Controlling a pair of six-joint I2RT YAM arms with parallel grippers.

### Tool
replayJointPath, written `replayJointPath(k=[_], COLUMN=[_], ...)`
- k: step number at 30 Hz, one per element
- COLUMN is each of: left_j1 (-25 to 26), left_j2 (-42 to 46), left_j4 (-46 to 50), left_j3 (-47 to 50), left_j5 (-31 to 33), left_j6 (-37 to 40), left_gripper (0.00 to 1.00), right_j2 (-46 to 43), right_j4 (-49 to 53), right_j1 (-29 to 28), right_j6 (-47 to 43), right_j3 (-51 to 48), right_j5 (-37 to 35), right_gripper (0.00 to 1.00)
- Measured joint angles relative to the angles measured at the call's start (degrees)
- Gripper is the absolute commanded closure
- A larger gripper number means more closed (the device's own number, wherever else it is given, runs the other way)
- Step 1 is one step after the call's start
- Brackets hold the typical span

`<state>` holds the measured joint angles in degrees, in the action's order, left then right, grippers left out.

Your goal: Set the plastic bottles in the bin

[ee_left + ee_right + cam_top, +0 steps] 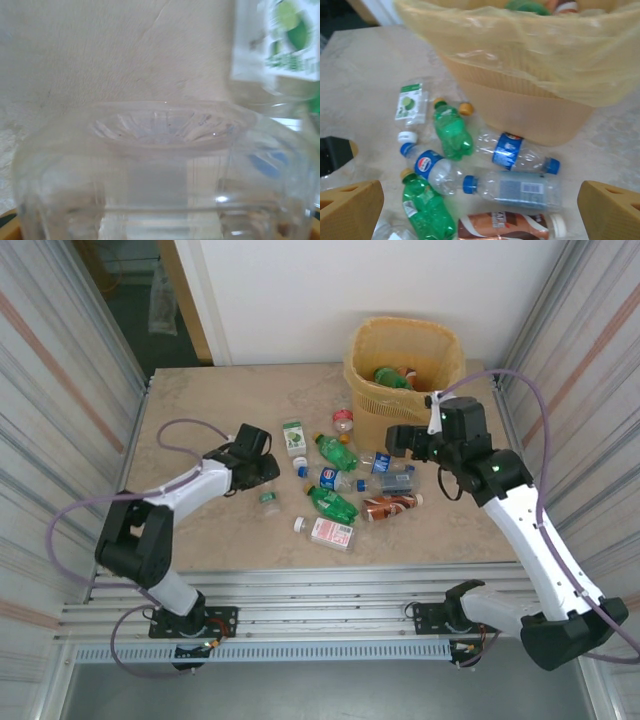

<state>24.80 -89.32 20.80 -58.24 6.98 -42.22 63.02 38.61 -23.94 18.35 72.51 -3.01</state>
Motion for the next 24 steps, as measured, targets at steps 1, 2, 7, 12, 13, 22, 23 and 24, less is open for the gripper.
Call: replayJointPath(k=[1,2,7,12,13,22,23,24], left_j1=[-0.11,-0.13,-1.18,-1.99,-2.05,-2.36,-2.36,-2.36], left_j2=[1.70,3.39,11.74,18.49,19.80,27.12,27.52,27.85], left_j4=[-0.04,-0.04,-0.04,-0.07,-0.07,-1.14,-1.31,-1.38], left_j3=[0.17,0.37,1.73,2.05,2.08,2.67,2.67,2.67], left_j5=[-0.28,-0.57,-2.73,-5.14,-5.73,-9.16,-9.46,-9.64], left_j6=[0.00,0.00,-0.02,-0.07,-0.09,-0.96,-1.16,-1.27], left_gripper=[0.43,0.43,0.44,0.44,0.44,0.44,0.44,0.44], right_j2=[0.07,0.17,2.78,8.46,9.92,24.61,25.94,27.12], right_j4=[-0.61,-1.29,-5.84,-11.02,-11.87,-16.81,-17.59,-18.27], right_j1=[-1.46,-2.89,-10.16,-15.45,-16.35,-25.49,-26.32,-27.10], right_j6=[0.46,0.74,2.45,3.82,4.02,5.22,5.25,5.40], right_j3=[0.00,0.00,0.00,0.00,0.02,5.09,5.97,6.82], right_j5=[0.15,0.22,1.44,3.63,4.35,10.64,11.67,12.79], right_gripper=[0.02,0.02,0.02,0.02,0.02,0.03,0.04,0.05])
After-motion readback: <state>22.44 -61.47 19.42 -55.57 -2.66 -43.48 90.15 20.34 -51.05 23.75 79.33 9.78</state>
